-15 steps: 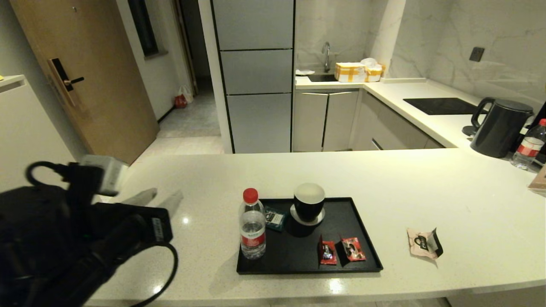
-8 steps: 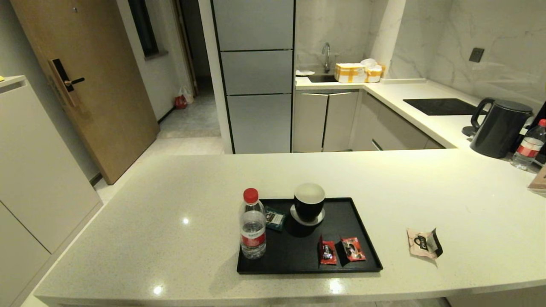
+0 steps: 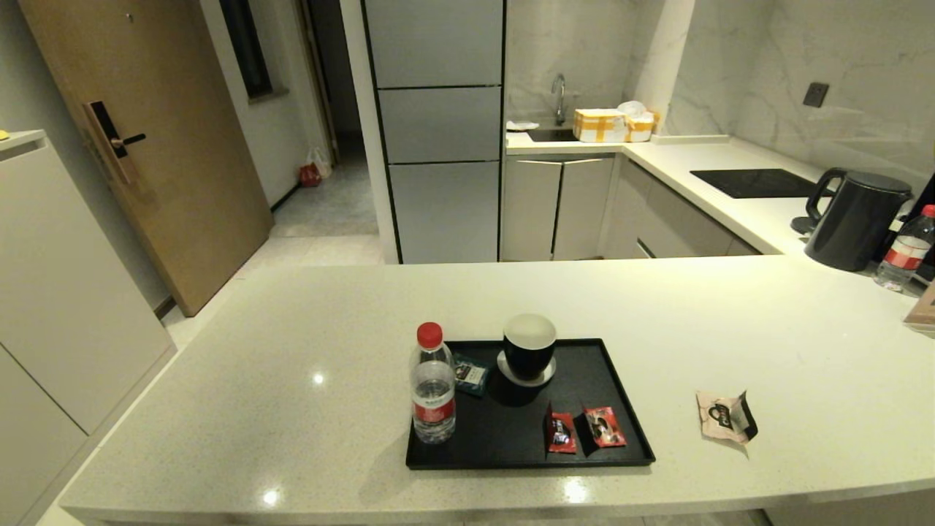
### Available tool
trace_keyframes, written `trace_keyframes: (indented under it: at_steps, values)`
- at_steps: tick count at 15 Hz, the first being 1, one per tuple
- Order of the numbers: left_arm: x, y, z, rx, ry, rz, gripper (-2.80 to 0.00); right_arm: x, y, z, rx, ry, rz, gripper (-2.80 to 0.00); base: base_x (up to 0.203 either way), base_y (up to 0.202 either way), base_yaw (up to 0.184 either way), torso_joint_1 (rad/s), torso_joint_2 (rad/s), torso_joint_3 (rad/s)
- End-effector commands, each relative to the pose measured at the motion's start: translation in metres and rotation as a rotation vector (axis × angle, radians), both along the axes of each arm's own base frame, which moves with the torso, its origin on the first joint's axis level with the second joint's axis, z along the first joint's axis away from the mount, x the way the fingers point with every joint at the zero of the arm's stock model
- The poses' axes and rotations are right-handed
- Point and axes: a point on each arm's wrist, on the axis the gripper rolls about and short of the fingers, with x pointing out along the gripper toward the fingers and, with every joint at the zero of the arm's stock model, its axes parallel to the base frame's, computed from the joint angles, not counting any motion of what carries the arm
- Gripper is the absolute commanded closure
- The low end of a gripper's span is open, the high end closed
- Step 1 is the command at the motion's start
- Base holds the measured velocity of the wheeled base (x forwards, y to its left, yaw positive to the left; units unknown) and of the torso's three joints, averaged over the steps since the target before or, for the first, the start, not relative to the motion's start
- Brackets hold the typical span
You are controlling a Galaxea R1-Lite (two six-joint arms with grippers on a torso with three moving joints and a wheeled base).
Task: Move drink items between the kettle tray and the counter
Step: Return the tea bag to its original position
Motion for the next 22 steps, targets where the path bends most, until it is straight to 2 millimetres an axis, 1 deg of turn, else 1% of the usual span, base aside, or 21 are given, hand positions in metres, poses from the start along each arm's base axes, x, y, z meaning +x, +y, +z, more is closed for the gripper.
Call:
trace_keyframes:
  at_steps: [1,2,3,4,6,13,17,22]
  values:
    - [0.032,-0.001,-0.019,0.074,-0.165,-0.013,0.00,0.000,0.000,0.000,-0.001,0.003,0.001,0.00,0.000,0.000,0.000,0.000,0.00,0.000]
    - [0.049,-0.001,-0.034,0.137,-0.206,-0.024,0.00,0.000,0.000,0.000,-0.001,0.001,0.001,0.00,0.000,0.000,0.000,0.000,0.00,0.000]
    - [0.060,-0.001,-0.047,0.188,-0.249,-0.034,0.00,0.000,0.000,0.000,-0.001,0.002,0.001,0.00,0.000,0.000,0.000,0.000,0.00,0.000]
    - [0.067,-0.001,-0.058,0.230,-0.261,-0.048,0.00,0.000,0.000,0.000,-0.001,0.002,0.001,0.00,0.000,0.000,0.000,0.000,0.00,0.000]
    - [0.069,-0.003,-0.067,0.223,-0.227,-0.104,0.00,0.000,0.000,0.000,-0.001,0.003,0.001,0.00,0.000,0.000,0.000,0.000,0.00,0.000]
    - [0.069,-0.003,-0.066,0.200,-0.235,-0.101,0.00,0.000,0.000,0.000,-0.001,0.002,0.001,0.00,0.000,0.000,0.000,0.000,0.00,0.000]
    - [0.069,-0.003,-0.066,0.200,-0.237,-0.101,0.00,0.000,0.000,-0.001,-0.079,0.003,0.014,0.00,0.000,0.000,0.000,0.000,0.00,0.000]
    - [0.069,-0.003,-0.066,0.200,-0.237,-0.101,0.00,0.004,0.000,0.002,-0.075,0.085,0.014,0.00,0.000,0.000,0.000,0.000,0.00,0.000]
